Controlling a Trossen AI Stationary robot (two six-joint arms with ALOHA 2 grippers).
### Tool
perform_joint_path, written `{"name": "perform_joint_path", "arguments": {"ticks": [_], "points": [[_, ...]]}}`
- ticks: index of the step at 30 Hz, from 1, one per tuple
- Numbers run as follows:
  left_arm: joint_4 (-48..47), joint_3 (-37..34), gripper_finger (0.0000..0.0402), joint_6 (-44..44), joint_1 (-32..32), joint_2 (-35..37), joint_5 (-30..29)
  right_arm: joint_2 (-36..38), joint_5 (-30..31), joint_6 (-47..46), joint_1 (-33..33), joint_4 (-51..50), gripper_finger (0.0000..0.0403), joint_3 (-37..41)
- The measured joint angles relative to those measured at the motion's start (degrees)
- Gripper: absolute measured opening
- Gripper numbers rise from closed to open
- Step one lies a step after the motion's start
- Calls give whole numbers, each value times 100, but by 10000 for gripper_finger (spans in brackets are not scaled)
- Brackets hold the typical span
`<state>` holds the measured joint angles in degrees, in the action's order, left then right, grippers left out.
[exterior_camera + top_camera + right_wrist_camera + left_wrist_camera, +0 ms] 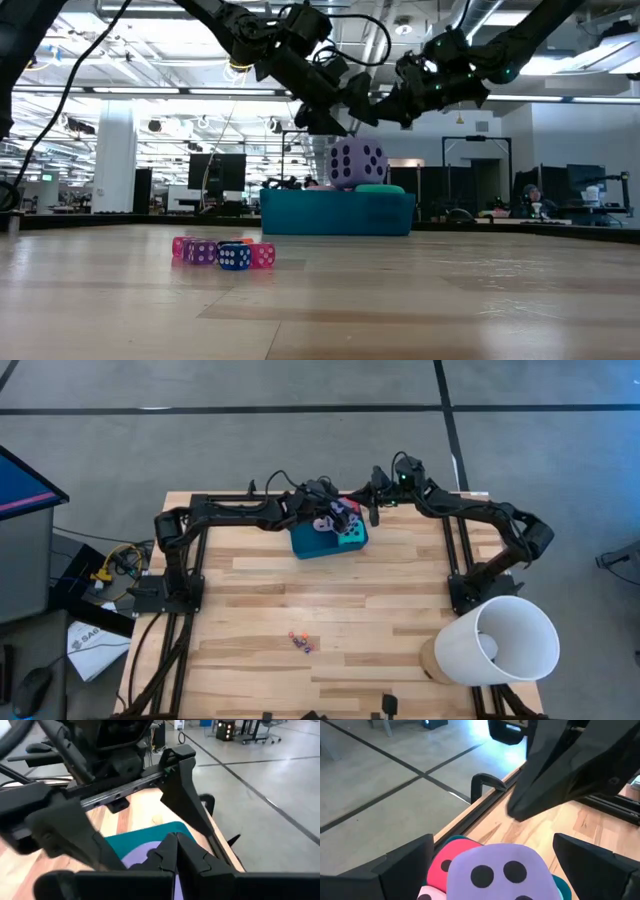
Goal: Pick & Place Dice
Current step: Put the left small red dice into the blue bin
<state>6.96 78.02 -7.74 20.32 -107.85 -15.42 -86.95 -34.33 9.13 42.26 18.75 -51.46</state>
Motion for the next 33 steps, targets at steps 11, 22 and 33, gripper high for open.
{"name": "perform_joint_path", "arguments": {"ticks": [11,22,33], "points": [[-431,0,399,453,-22,731,25,1008,-15,253,163,-441,0,0],[-969,0,398,540,-47,1041,28,2354,-12,766,509,-1757,0,0],[-1213,0,396,753,-166,1038,28,3804,-13,1097,515,-3210,0,0]]}}
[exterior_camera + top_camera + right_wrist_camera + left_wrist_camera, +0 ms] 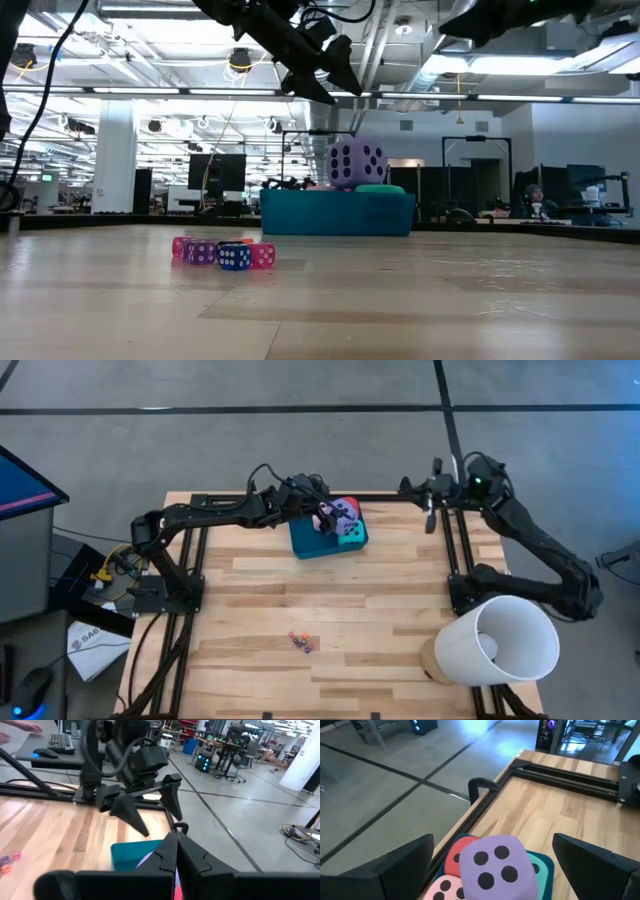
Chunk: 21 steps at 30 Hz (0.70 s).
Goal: Pick & Place Dice
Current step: Put the left small red dice into the blue bin
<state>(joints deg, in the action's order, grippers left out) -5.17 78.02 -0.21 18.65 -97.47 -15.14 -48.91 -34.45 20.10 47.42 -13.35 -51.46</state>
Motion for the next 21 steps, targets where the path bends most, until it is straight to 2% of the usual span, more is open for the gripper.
{"name": "perform_joint_path", "arguments": {"ticks": [12,17,21], "points": [[0,0,396,2,-188,0,-2,828,-1,-60,-15,-698,0,53],[0,0,396,287,-391,-2,-2,964,-1,-109,-15,-654,0,535],[-2,0,396,298,-501,-2,-2,1005,-1,-591,-55,-57,0,1071]]}}
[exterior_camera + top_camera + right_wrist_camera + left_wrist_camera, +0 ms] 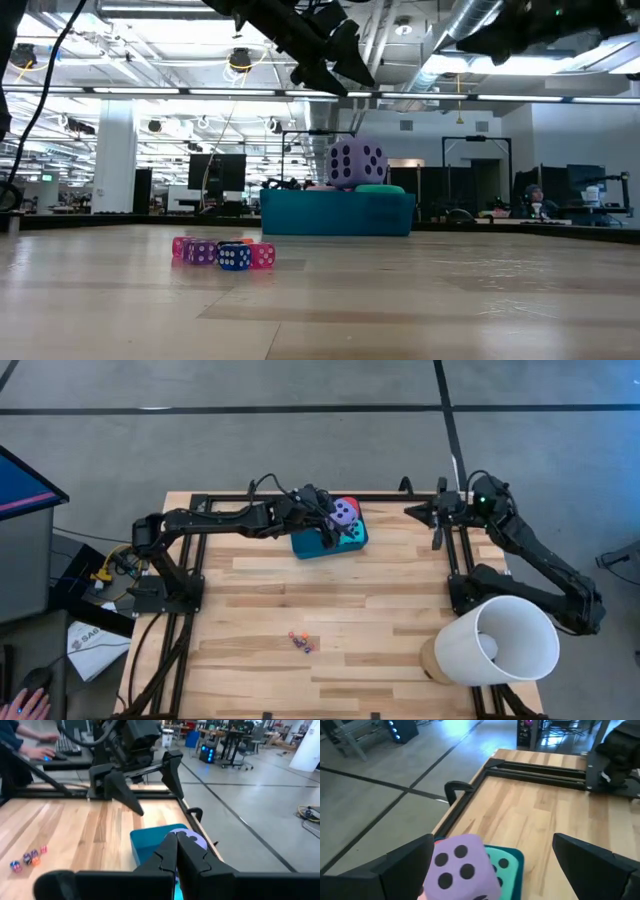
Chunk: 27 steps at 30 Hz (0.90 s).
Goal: Pick & Place Dice
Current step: Put the left small red dice into the blue bin
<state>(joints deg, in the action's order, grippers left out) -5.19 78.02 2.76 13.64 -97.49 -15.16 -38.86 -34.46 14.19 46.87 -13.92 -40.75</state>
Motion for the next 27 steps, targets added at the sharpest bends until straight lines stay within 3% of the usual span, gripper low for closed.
{"name": "perform_joint_path", "arguments": {"ticks": [7,23,27], "points": [[-99,0,396,-2,-21,-3,-16,196,2,-220,-326,699,0,599],[-128,-2,396,-59,-101,-7,-28,364,20,-174,-1179,711,0,638],[457,-363,396,-55,-178,-7,-26,364,20,-135,-1352,711,0,638]]}}
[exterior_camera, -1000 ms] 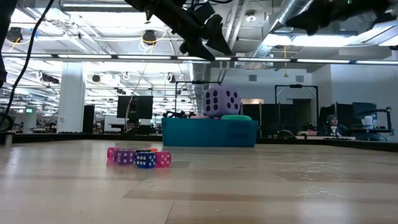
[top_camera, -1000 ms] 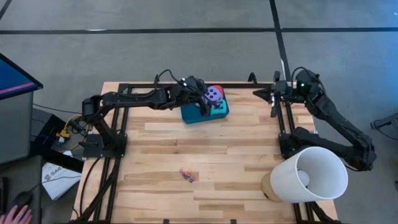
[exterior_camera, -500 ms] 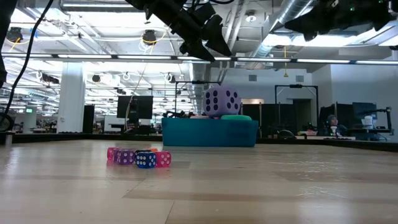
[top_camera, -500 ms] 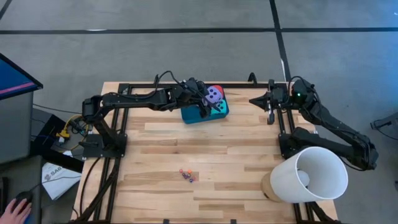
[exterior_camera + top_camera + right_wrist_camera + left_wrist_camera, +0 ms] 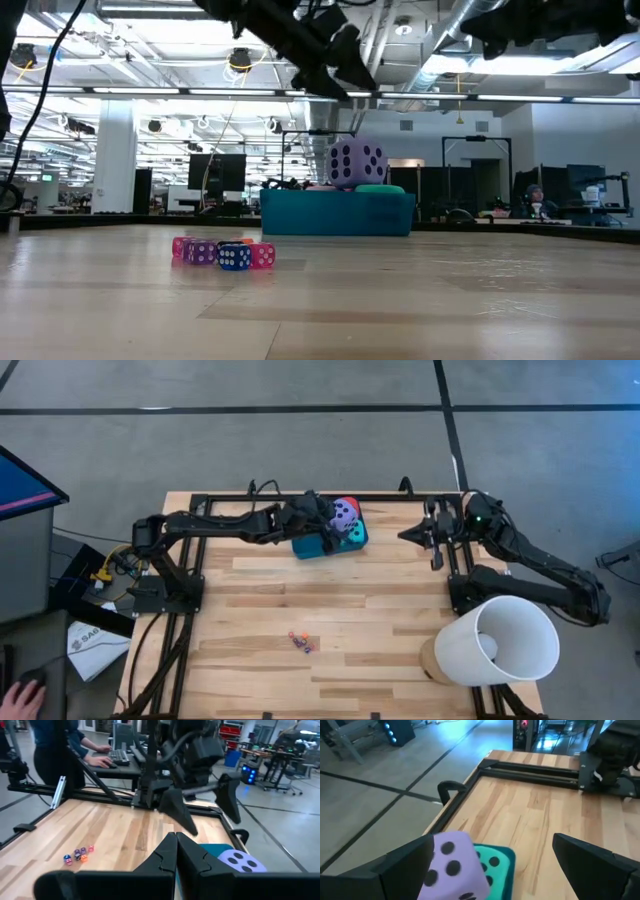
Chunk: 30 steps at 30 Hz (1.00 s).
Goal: Pick & Place Dice
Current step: Put the left small red dice into the blue bin
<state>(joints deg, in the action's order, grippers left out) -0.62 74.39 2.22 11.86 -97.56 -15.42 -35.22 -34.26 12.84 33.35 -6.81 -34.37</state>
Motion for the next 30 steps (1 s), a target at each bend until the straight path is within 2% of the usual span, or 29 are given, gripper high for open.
{"name": "perform_joint_path", "arguments": {"ticks": [4,10,17,23,30], "points": [[708,-577,396,6,-3,0,24,0,2,107,-125,-4,0,0],[1198,-1180,396,-100,15,164,-21,0,125,109,-185,-18,0,-2],[1231,-1993,396,-118,15,1295,-149,-57,618,126,-183,-23,0,-2],[1618,-2919,396,-120,-22,2352,-147,-206,636,126,-183,0,0,-4],[1949,-3798,396,-120,-22,3226,-146,-382,634,57,-182,276,0,-4]]}}
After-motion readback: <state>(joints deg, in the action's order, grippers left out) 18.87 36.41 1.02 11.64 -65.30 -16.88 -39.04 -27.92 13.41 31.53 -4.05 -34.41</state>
